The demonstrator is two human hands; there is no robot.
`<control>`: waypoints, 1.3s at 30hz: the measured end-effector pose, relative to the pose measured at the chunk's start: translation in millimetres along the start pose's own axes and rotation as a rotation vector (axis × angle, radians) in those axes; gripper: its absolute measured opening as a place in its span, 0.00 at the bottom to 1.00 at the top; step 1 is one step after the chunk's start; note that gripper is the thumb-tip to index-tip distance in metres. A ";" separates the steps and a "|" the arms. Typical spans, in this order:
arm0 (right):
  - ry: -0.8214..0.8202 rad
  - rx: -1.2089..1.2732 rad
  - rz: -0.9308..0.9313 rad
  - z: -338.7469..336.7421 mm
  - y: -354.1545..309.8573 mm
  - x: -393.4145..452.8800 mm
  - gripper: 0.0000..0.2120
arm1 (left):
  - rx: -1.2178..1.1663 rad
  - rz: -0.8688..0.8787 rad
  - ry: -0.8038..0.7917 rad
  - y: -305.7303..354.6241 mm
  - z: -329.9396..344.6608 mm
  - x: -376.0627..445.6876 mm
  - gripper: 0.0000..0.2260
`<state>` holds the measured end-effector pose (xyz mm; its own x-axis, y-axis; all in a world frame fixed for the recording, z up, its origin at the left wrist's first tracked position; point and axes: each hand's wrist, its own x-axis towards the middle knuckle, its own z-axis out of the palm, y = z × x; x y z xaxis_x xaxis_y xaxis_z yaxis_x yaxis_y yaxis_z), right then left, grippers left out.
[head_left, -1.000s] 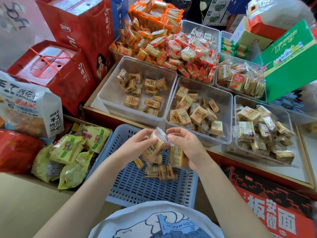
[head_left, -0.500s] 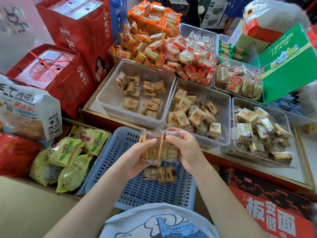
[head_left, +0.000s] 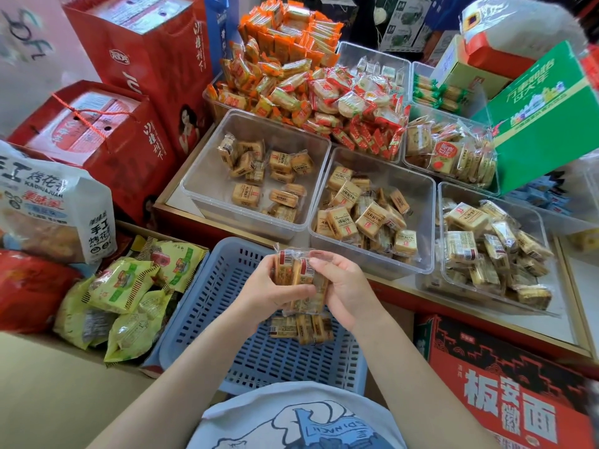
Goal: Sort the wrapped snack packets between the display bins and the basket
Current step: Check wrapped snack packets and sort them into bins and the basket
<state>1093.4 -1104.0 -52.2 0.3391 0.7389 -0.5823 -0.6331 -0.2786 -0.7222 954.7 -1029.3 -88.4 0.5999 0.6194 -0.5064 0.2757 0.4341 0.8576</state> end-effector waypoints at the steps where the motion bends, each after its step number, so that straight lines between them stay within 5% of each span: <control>1: 0.011 -0.072 -0.011 -2.0 -0.5 0.3 0.06 | 0.012 0.013 0.010 -0.7 -1.7 0.5 0.36; 5: 0.057 -0.466 -0.159 -12.1 -6.7 1.6 0.01 | 0.143 0.048 -0.004 0.0 -4.6 -0.1 0.31; 15: 0.183 -0.419 -0.299 -10.0 -8.1 3.8 0.02 | 0.078 -0.066 -0.117 5.2 -1.9 -0.2 0.33; 20: 0.110 -0.605 -0.251 -11.9 -9.2 5.9 0.16 | -0.201 -0.208 0.052 12.6 3.0 2.1 0.16; 24: 0.008 -0.760 -0.263 -8.7 -4.1 -1.0 0.11 | -0.353 -0.228 0.135 18.5 -2.1 7.5 0.17; 33: 0.062 -0.784 -0.418 -13.3 -10.0 -1.0 0.02 | -0.397 -0.179 0.156 17.6 1.9 15.2 0.22; 39: 0.161 -0.804 -0.579 -16.1 -28.8 -3.0 0.05 | -0.266 -0.039 0.252 14.5 -6.3 19.3 0.15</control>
<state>1121.8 -1108.1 -35.7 0.5737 0.8168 -0.0616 0.2970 -0.2776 -0.9136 965.5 -1007.0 -86.3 0.3794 0.7265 -0.5730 0.0699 0.5950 0.8007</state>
